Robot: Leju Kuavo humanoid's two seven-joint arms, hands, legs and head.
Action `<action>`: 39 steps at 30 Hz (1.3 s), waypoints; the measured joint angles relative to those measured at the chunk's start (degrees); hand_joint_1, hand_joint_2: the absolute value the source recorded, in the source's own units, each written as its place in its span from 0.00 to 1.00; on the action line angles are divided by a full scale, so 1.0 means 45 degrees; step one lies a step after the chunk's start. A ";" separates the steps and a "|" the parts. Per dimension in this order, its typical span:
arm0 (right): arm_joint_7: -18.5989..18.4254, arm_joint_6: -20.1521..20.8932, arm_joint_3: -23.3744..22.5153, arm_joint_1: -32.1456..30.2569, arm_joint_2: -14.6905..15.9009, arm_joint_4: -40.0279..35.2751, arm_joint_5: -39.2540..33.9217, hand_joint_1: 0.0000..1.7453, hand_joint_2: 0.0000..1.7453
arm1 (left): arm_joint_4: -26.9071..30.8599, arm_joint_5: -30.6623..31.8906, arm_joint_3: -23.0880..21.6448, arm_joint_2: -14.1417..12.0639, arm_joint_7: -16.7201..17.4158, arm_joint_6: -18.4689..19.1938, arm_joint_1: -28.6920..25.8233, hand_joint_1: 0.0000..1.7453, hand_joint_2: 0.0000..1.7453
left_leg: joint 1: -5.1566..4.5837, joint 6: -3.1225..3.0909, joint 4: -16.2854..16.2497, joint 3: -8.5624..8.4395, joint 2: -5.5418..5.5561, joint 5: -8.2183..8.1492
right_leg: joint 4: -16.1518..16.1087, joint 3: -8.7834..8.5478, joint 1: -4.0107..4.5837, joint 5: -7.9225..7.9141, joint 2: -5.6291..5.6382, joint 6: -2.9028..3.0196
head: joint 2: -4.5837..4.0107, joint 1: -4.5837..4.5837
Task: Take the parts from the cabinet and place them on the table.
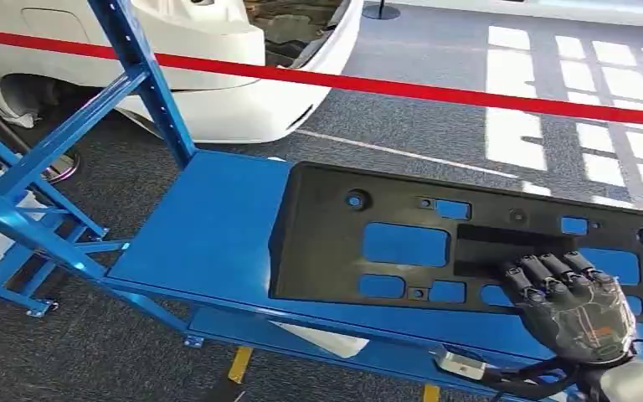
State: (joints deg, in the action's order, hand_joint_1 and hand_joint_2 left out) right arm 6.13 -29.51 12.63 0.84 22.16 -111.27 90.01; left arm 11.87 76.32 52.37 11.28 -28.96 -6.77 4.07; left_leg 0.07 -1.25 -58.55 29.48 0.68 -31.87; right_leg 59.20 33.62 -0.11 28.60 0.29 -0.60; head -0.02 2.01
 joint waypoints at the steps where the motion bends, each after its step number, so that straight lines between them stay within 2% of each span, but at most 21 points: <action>1: -0.0200 0.0034 0.0131 0.0031 0.0160 0.0000 0.0000 1.00 1.00 | 0.0000 0.0000 0.0000 0.0015 0.0034 -0.0116 0.0001 0.00 1.00 | 0.0000 0.0000 0.0000 0.0000 0.0000 0.0000 | 0.0000 0.0001 0.0000 0.0000 -0.0001 0.0000 | 0.0000 0.0000; 12: -0.0939 0.0122 0.1064 0.0211 0.1123 0.0000 0.0000 1.00 1.00 | 0.0000 0.0112 0.0005 0.0040 0.0340 -0.0530 0.0015 0.00 1.00 | -0.0106 -0.0035 -0.0041 0.0005 0.0001 -0.0003 | -0.0015 0.0005 -0.0120 -0.0047 0.0000 -0.0081 | 0.0000 0.0000; 14: -0.0959 0.0132 0.1157 0.0223 0.1191 -0.0005 0.0000 1.00 1.00 | 0.0000 0.0112 0.0005 0.0039 0.0360 -0.0535 0.0015 0.00 1.00 | -0.0142 -0.0087 -0.0047 0.0015 0.0001 0.0015 | -0.0047 0.0001 -0.0158 -0.0083 0.0002 -0.0141 | 0.0000 0.0000; 16: -0.0978 0.0132 0.1235 0.0228 0.1288 -0.0048 0.0000 1.00 1.00 | 0.0000 0.0112 0.0005 0.0063 0.0360 -0.0539 0.0022 0.00 1.00 | -0.0069 -0.0256 0.0135 -0.0010 -0.0011 0.0223 | -0.0129 -0.0033 -0.0096 -0.0209 0.0033 -0.0280 | 0.0000 0.0005; 18: -0.1017 0.0137 0.1283 0.0260 0.1391 -0.0068 0.0000 1.00 1.00 | 0.0000 0.0127 0.0005 0.0088 0.0360 -0.0539 0.0039 0.00 1.00 | 0.0057 -0.0402 0.0333 -0.0053 -0.0074 0.0400 | 0.0406 0.0193 -0.0116 0.0434 0.0005 -0.0325 | 0.0000 -0.0029; 21: -0.1051 0.0161 0.1346 0.0246 0.1434 -0.0049 0.0000 1.00 1.00 | 0.0000 0.0141 0.0005 0.0088 0.0379 -0.0530 0.0008 0.00 1.00 | 0.0095 -0.0390 0.0323 -0.0025 -0.0093 0.0411 | 0.3229 0.1306 -0.0237 0.1721 -0.0004 -0.0499 | 0.0000 -0.0039; 22: -0.1056 0.0166 0.1380 0.0243 0.1444 -0.0030 0.0000 1.00 1.00 | 0.0000 0.0141 0.0005 0.0088 0.0389 -0.0520 0.0007 0.00 1.00 | 0.0111 -0.0378 0.0313 -0.0030 -0.0094 0.0414 | 0.3681 0.1481 -0.0273 0.1704 -0.0008 -0.0540 | 0.0000 -0.0039; 23: -0.1061 0.0166 0.1405 0.0241 0.1458 -0.0025 0.0000 1.00 1.00 | 0.0000 0.0141 0.0005 0.0088 0.0389 -0.0510 0.0008 0.00 1.00 | 0.0138 -0.0364 0.0307 -0.0046 -0.0092 0.0407 | 0.3443 0.1352 -0.0301 0.1384 -0.0010 -0.0585 | 0.0000 -0.0039; 24: -0.1075 0.0175 0.1414 0.0246 0.1478 -0.0025 0.0000 1.00 1.00 | 0.0000 0.0141 0.0005 0.0088 0.0399 -0.0505 0.0013 0.00 1.00 | 0.0179 -0.0333 0.0296 -0.0065 -0.0083 0.0387 | 0.2650 0.0952 -0.0329 0.0813 -0.0012 -0.0645 | 0.0000 -0.0039; 25: -0.1104 0.0180 0.1419 0.0274 0.1502 -0.0025 0.0000 1.00 1.00 | 0.0000 0.0141 0.0005 0.0097 0.0404 -0.0496 0.0015 0.00 1.00 | 0.0227 -0.0257 0.0254 -0.0102 -0.0061 0.0343 | 0.1357 0.0342 -0.0366 0.0095 -0.0017 -0.0684 | 0.0000 -0.0034; 26: -0.1196 0.0195 0.1434 0.0292 0.1531 -0.0025 0.0000 1.00 1.00 | 0.0000 0.0146 0.0005 0.0097 0.0399 -0.0486 0.0016 0.00 1.00 | 0.0259 -0.0147 0.0187 -0.0123 -0.0041 0.0272 | 0.0210 -0.0152 -0.0400 -0.0313 -0.0015 -0.0699 | 0.0000 -0.0038; 27: -0.1260 0.0219 0.1468 0.0327 0.1536 0.0004 -0.0004 1.00 1.00 | 0.0000 0.0146 0.0005 0.0087 0.0404 -0.0481 0.0023 0.00 1.00 | 0.0254 -0.0034 0.0195 -0.0035 -0.0015 0.0272 | 0.0111 -0.0320 -0.0340 0.0064 0.0028 -0.0640 | 0.0000 -0.0072; 28: -0.1347 0.0243 0.1502 0.0336 0.1585 -0.0010 0.0000 1.00 1.00 | 0.0000 0.0146 0.0005 0.0093 0.0404 -0.0476 0.0039 0.00 1.00 | 0.0211 0.0069 0.0155 0.0024 0.0006 0.0281 | 0.0018 -0.0298 -0.0252 -0.0123 0.0089 -0.0469 | 0.0000 -0.0073; 31: -0.1609 0.0273 0.1647 0.0456 0.1648 -0.0005 0.0000 1.00 1.00 | 0.0000 0.0146 0.0005 0.0088 0.0409 -0.0481 0.0026 0.00 1.00 | 0.0204 0.0244 0.0141 0.0117 0.0006 0.0342 | -0.0029 -0.0166 -0.0239 0.0016 0.0059 -0.0261 | 0.0000 -0.0073; 32: -0.1706 0.0273 0.1681 0.0489 0.1662 -0.0005 0.0000 1.00 1.00 | 0.0000 0.0146 0.0005 0.0088 0.0409 -0.0481 0.0043 0.00 1.00 | 0.0234 0.0335 0.0047 0.0181 -0.0011 0.0139 | -0.0141 -0.0142 -0.0356 -0.0022 0.0016 -0.0126 | 0.0000 -0.0053; 33: -0.1741 0.0273 0.1716 0.0495 0.1677 -0.0005 -0.0005 1.00 1.00 | 0.0000 0.0146 0.0005 0.0083 0.0409 -0.0481 0.0042 0.00 1.00 | 0.0222 0.0345 -0.0361 0.0357 -0.0028 -0.0275 | -0.0151 -0.0089 -0.0325 -0.0062 -0.0008 0.0002 | 0.0000 -0.0039; 34: -0.1745 0.0272 0.1744 0.0513 0.1706 -0.0005 0.0000 1.00 1.00 | 0.0000 0.0146 0.0005 0.0083 0.0409 -0.0481 0.0045 0.00 1.00 | 0.0222 0.0346 -0.1053 0.0633 -0.0027 -0.0746 | -0.0150 -0.0039 -0.0309 -0.0090 -0.0032 0.0077 | 0.0000 -0.0039; 36: -0.1745 0.0273 0.1842 0.0514 0.1716 0.0005 0.0000 1.00 1.00 | 0.0000 0.0146 0.0005 0.0083 0.0408 -0.0481 0.0044 0.00 1.00 | 0.0213 0.0350 -0.3204 0.1514 -0.0028 -0.1747 | -0.0139 0.0090 -0.0210 -0.0173 -0.0099 0.0198 | 0.0000 -0.0039; 37: -0.1750 0.0273 0.1891 0.0513 0.1716 0.0009 0.0000 1.00 1.00 | 0.0000 0.0146 0.0005 0.0078 0.0409 -0.0481 0.0043 0.00 1.00 | 0.0206 0.0327 -0.3816 0.1735 -0.0029 -0.1844 | -0.0120 0.0154 -0.0156 -0.0210 -0.0123 0.0229 | 0.0000 -0.0039; 38: -0.1774 0.0287 0.1934 0.0514 0.1720 0.0019 0.0000 1.00 1.00 | 0.0000 0.0146 0.0005 0.0078 0.0413 -0.0481 0.0038 0.00 1.00 | 0.0192 0.0291 -0.3767 0.1646 -0.0029 -0.1654 | -0.0109 0.0191 -0.0113 -0.0237 -0.0132 0.0238 | 0.0000 -0.0044; 39: -0.1823 0.0292 0.1978 0.0527 0.1735 0.0019 0.0000 1.00 1.00 | 0.0000 0.0146 0.0005 0.0078 0.0418 -0.0481 0.0038 0.00 1.00 | 0.0171 0.0217 -0.3161 0.1304 -0.0029 -0.1203 | -0.0089 0.0224 -0.0079 -0.0266 -0.0134 0.0243 | 0.0000 -0.0044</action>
State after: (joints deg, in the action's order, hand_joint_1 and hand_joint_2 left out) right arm -2.07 -28.20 21.53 3.21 29.97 -111.19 90.01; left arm 11.87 76.98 52.39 11.63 -27.08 -8.94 4.24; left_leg 0.84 -0.28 -72.77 35.35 0.55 -37.29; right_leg 58.80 34.63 -0.46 27.40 -0.31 0.49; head -0.02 1.81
